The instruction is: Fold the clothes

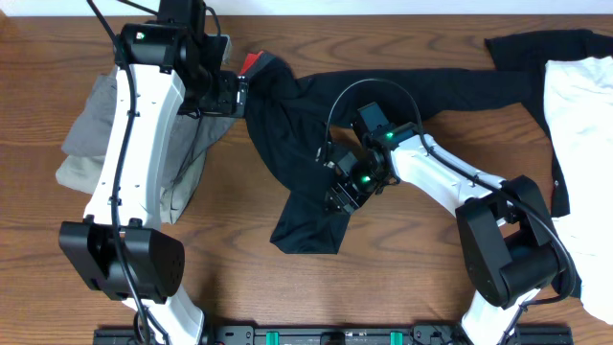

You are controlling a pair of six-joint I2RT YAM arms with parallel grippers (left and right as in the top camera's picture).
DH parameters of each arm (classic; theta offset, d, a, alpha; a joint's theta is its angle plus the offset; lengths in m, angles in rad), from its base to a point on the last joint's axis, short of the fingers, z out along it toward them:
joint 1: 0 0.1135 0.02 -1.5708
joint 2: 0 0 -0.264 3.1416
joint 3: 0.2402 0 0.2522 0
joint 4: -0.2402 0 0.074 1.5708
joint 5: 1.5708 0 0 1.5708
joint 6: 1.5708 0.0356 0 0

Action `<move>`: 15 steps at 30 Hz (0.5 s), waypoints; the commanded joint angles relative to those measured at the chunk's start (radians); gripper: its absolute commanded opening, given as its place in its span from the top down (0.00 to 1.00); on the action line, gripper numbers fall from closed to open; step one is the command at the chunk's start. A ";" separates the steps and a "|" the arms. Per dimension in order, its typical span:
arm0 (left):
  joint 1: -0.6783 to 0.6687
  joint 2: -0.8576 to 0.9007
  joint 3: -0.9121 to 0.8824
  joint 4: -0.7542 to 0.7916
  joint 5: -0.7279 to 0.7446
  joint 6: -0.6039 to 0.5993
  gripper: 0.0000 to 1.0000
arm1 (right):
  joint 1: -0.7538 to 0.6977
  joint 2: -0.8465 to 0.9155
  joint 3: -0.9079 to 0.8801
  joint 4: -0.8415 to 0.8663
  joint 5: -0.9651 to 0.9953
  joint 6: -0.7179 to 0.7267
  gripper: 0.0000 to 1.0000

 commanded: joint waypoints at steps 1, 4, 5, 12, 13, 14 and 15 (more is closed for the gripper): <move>0.004 0.010 -0.006 -0.009 -0.008 0.003 0.13 | 0.006 -0.010 -0.004 -0.014 -0.089 -0.087 0.27; 0.004 0.010 -0.006 -0.018 -0.009 0.003 0.13 | 0.006 -0.010 -0.004 -0.026 -0.056 -0.078 0.22; 0.004 0.010 -0.006 -0.019 -0.008 0.003 0.13 | 0.006 -0.010 -0.004 -0.031 -0.036 -0.070 0.21; 0.004 0.010 -0.006 -0.019 -0.008 0.002 0.13 | 0.027 -0.008 -0.005 -0.002 0.003 -0.054 0.47; 0.004 0.010 -0.006 -0.019 -0.008 0.002 0.13 | 0.032 -0.008 -0.005 0.004 0.016 -0.045 0.63; 0.004 0.010 -0.006 -0.019 -0.008 0.002 0.13 | 0.035 -0.008 -0.005 0.009 0.033 -0.038 0.78; 0.004 0.010 -0.006 -0.019 -0.008 0.002 0.13 | 0.038 -0.008 -0.005 0.015 0.062 -0.019 0.86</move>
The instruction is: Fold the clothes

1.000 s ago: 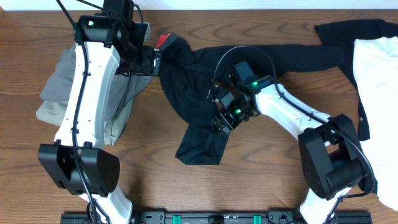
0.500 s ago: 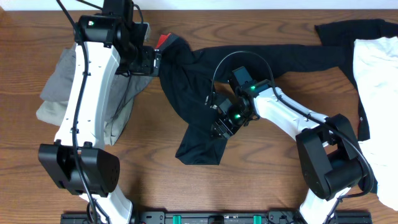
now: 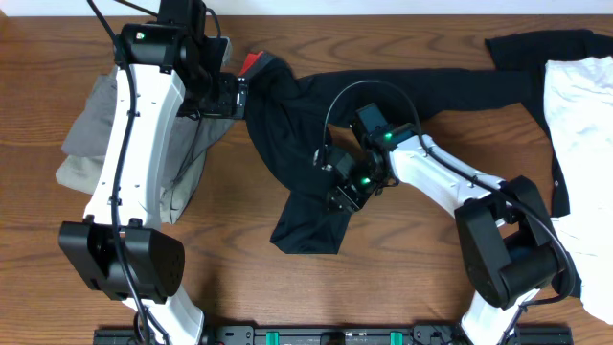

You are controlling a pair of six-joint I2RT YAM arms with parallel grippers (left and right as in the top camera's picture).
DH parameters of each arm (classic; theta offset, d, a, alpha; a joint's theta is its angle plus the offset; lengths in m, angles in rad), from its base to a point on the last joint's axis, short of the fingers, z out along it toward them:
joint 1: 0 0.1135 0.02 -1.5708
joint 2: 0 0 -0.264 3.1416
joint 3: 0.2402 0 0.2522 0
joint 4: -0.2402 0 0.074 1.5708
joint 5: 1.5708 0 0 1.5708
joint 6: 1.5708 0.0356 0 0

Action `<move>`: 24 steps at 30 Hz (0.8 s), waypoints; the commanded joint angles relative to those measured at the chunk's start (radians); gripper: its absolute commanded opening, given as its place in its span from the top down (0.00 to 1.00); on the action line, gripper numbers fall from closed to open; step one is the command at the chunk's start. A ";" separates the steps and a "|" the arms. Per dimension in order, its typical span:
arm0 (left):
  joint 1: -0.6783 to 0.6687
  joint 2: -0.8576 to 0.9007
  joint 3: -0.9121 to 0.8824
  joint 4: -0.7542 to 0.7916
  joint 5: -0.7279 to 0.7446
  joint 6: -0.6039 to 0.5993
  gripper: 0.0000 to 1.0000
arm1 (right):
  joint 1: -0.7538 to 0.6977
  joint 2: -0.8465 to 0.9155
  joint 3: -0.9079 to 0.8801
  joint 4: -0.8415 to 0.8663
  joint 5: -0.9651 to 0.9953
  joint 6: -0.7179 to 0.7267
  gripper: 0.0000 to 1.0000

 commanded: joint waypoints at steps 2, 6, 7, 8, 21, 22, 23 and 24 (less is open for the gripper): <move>0.004 0.010 -0.006 -0.005 -0.008 0.002 0.13 | 0.021 -0.008 -0.004 0.021 0.133 0.082 0.89; 0.004 0.009 -0.006 -0.007 -0.008 0.002 0.13 | 0.008 -0.008 -0.002 0.058 0.333 0.226 0.90; 0.004 0.009 -0.006 -0.007 -0.008 0.002 0.13 | 0.002 -0.008 -0.002 0.058 0.349 0.246 0.80; 0.004 0.010 -0.006 -0.007 -0.008 0.002 0.13 | -0.005 -0.008 -0.002 0.055 0.354 0.257 0.70; 0.004 0.010 -0.006 -0.006 -0.008 0.003 0.12 | -0.110 -0.006 -0.043 0.085 0.255 0.312 0.34; 0.004 0.010 -0.006 -0.006 -0.008 0.003 0.12 | -0.106 -0.006 -0.053 0.095 0.254 0.313 0.35; 0.004 0.010 -0.006 -0.006 -0.008 0.003 0.12 | -0.100 -0.006 -0.066 0.108 0.249 0.313 0.36; 0.004 0.010 -0.006 -0.006 -0.008 0.003 0.12 | -0.093 -0.006 -0.080 0.124 0.237 0.317 0.37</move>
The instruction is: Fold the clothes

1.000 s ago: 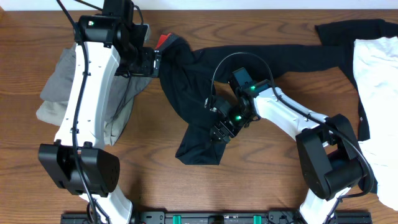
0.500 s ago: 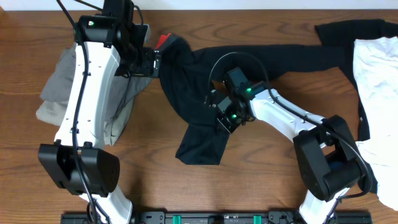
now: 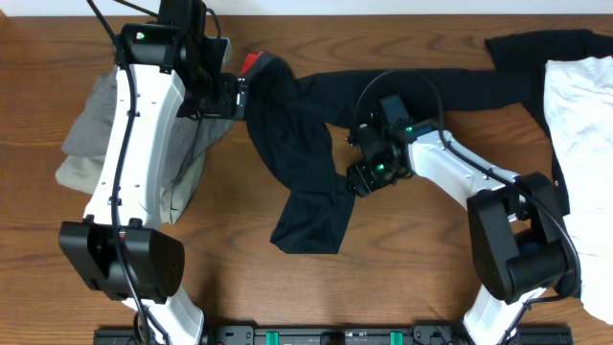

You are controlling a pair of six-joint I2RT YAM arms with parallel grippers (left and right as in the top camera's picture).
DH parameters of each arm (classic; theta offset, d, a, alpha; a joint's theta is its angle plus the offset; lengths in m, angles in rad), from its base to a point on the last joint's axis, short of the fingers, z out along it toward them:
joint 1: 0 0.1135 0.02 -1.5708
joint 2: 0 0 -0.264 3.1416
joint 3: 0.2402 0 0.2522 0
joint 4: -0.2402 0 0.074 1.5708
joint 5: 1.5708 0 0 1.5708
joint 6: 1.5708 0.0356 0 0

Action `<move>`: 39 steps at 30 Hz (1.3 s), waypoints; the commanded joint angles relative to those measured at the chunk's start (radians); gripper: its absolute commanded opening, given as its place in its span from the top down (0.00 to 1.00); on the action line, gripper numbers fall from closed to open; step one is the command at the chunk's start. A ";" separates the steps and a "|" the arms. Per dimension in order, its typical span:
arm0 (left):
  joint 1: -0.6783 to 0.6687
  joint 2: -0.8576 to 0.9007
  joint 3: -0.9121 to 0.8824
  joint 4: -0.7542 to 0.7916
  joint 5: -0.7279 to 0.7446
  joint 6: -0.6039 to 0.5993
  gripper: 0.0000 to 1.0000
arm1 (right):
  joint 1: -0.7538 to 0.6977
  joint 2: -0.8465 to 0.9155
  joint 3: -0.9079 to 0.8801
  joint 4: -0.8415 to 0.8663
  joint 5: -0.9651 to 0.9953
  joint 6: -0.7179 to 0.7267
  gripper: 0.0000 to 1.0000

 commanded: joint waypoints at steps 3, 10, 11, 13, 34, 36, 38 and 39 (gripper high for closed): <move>0.004 0.010 -0.006 -0.003 -0.008 0.003 0.12 | 0.031 -0.006 -0.060 0.055 -0.071 0.019 0.50; 0.004 0.010 -0.006 -0.001 -0.008 0.003 0.12 | 0.029 -0.010 -0.058 0.052 -0.061 0.002 0.96; 0.004 0.010 -0.006 -0.001 -0.008 0.003 0.12 | 0.024 -0.016 -0.056 0.045 -0.044 0.003 0.99; 0.004 0.010 -0.006 -0.001 -0.008 0.003 0.12 | 0.009 -0.040 -0.045 0.009 0.011 0.012 0.99; 0.004 0.010 -0.006 0.027 -0.008 0.003 0.12 | -0.384 -0.474 0.120 -0.484 0.766 0.465 0.98; 0.004 0.010 -0.006 0.027 -0.008 0.003 0.12 | -0.420 -0.474 0.120 -0.497 0.719 0.467 0.99; 0.004 0.010 -0.006 0.027 -0.008 0.003 0.12 | -0.445 -0.474 0.121 -0.515 0.681 0.466 0.99; 0.004 0.010 -0.006 0.027 -0.008 0.003 0.12 | -0.453 -0.474 0.120 -0.520 0.676 0.466 0.99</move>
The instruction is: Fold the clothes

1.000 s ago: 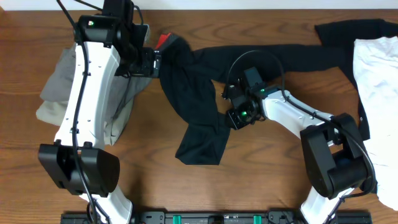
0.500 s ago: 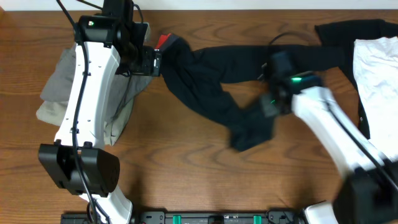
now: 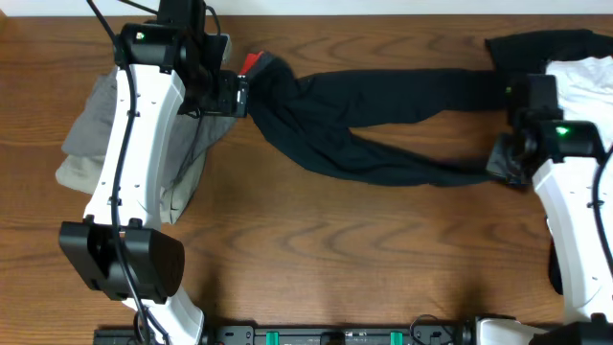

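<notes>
Black trousers lie stretched across the table in a long V, both legs running right from the waist at the upper left. My left gripper pinches the waist end beside a red tag. My right gripper is shut on the end of the lower leg at the far right. The upper leg reaches toward other dark cloth at the top right.
A grey-beige garment lies heaped at the left under the left arm. A white garment lies at the right edge, partly under the right arm. Bare wooden tabletop fills the front half.
My right gripper has gone from the table's middle to the far right, taking the lower trouser leg with it. That leg is now drawn out straight. The left arm has not moved.
At first the lower trouser leg lay bunched toward the front centre, with my right gripper on it. Then the gripper sat slightly higher and further right on the cloth. Now that leg is pulled out long to the right. My left gripper held the waist throughout.
</notes>
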You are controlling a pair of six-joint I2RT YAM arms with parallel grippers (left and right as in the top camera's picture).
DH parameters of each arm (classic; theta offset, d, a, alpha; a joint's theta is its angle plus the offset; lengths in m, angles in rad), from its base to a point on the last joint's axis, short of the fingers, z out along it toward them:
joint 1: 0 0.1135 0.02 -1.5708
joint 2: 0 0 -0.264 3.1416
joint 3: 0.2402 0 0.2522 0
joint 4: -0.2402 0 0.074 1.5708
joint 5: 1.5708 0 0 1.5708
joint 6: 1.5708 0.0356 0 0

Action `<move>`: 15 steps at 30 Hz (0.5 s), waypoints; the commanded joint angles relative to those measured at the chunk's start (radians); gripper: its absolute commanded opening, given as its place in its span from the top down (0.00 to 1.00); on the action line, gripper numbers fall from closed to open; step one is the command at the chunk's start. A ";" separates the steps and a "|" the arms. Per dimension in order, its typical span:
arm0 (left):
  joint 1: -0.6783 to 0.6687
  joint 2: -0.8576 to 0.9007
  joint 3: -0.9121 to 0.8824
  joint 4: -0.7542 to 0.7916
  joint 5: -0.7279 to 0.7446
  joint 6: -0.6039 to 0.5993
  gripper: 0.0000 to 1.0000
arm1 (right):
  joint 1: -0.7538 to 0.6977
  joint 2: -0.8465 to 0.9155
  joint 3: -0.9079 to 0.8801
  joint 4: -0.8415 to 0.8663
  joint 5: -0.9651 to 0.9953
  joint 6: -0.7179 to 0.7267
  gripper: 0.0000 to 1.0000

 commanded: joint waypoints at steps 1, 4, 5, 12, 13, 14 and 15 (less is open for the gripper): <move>0.004 0.010 -0.006 0.000 -0.008 0.003 0.12 | -0.033 0.003 -0.002 -0.013 -0.024 0.043 0.98; 0.004 0.010 -0.006 0.001 -0.008 0.003 0.12 | -0.061 0.003 -0.002 -0.012 -0.023 0.043 0.94; 0.004 0.010 -0.006 0.001 -0.008 0.003 0.12 | -0.071 0.003 -0.002 -0.012 -0.024 0.045 0.93; 0.004 0.010 -0.006 0.001 -0.008 0.003 0.12 | -0.179 0.032 -0.003 -0.024 0.047 0.036 0.87; 0.004 0.010 -0.006 0.001 -0.008 0.003 0.12 | -0.198 0.039 -0.003 -0.023 0.045 0.036 0.88; 0.004 0.010 -0.006 0.001 -0.009 0.003 0.12 | -0.217 0.044 -0.003 -0.019 0.044 0.043 0.91; 0.004 0.010 -0.006 0.001 -0.009 0.003 0.12 | -0.231 0.050 -0.003 -0.013 0.032 0.058 0.94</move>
